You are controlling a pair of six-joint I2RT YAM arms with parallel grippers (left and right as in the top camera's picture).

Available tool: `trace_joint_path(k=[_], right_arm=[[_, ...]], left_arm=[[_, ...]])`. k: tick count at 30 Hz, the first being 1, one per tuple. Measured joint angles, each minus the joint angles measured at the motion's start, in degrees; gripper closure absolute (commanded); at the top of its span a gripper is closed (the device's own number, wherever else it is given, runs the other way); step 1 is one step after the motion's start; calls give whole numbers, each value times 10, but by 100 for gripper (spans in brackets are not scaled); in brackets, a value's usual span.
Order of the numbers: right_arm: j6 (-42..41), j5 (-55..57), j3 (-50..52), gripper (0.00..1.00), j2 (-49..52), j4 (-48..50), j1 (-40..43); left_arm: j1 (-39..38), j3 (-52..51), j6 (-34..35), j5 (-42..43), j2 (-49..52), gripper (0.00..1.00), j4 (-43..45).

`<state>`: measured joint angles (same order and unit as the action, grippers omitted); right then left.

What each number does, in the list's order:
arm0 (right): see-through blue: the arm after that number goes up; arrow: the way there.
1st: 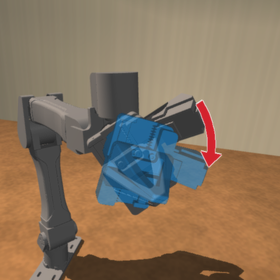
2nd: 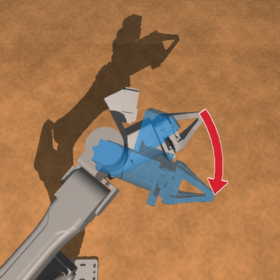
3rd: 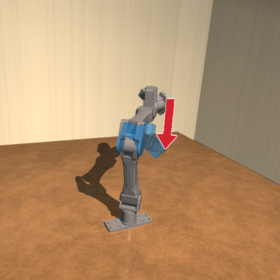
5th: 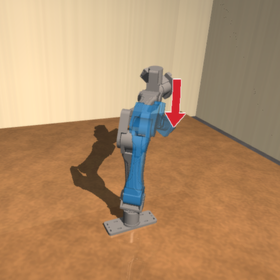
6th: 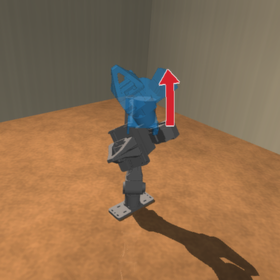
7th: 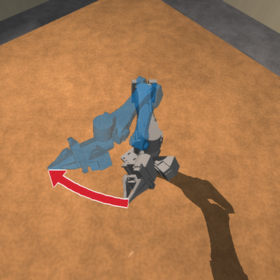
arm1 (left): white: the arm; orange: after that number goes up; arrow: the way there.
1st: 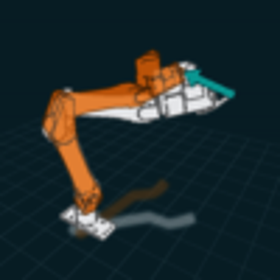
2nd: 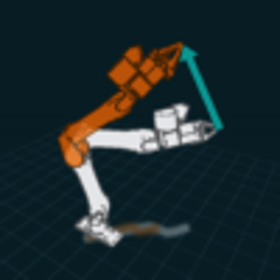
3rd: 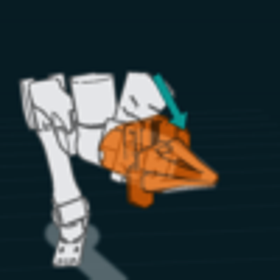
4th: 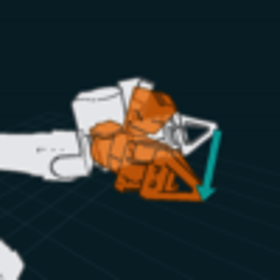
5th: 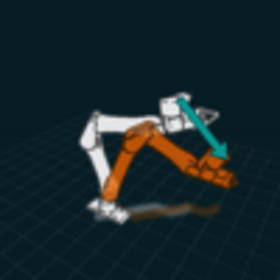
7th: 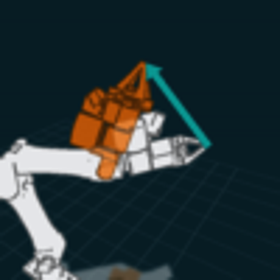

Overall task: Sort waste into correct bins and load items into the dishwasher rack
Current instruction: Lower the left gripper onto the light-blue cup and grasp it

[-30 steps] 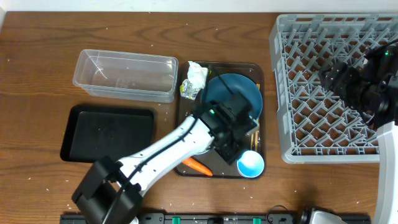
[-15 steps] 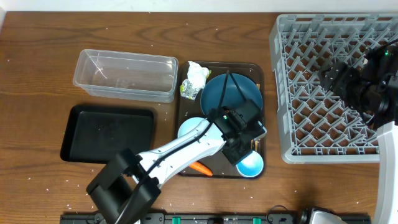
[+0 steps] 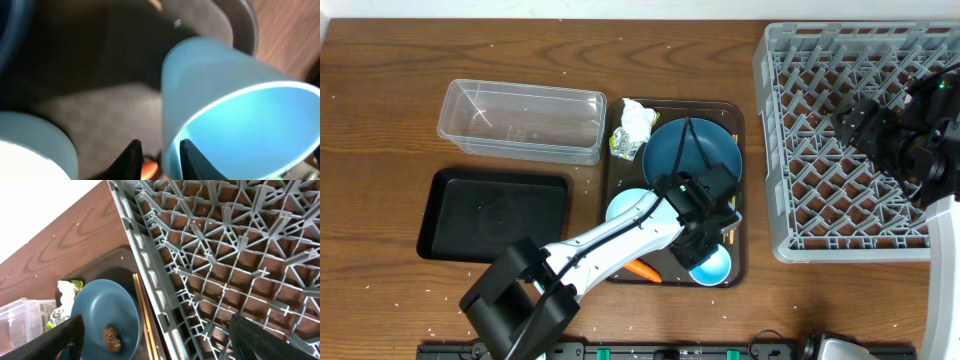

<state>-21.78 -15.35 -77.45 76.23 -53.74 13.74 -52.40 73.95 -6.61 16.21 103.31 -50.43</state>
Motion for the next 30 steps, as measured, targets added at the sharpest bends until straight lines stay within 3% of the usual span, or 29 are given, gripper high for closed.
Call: trace_joint_path(k=[8, 30], right_arm=[[0, 0, 0, 15, 0, 0, 0], [0, 0, 0, 14, 0, 0, 0]], left_arm=[[0, 0, -9, 5, 0, 93, -12], [1, 13, -11, 31, 0, 94, 22]])
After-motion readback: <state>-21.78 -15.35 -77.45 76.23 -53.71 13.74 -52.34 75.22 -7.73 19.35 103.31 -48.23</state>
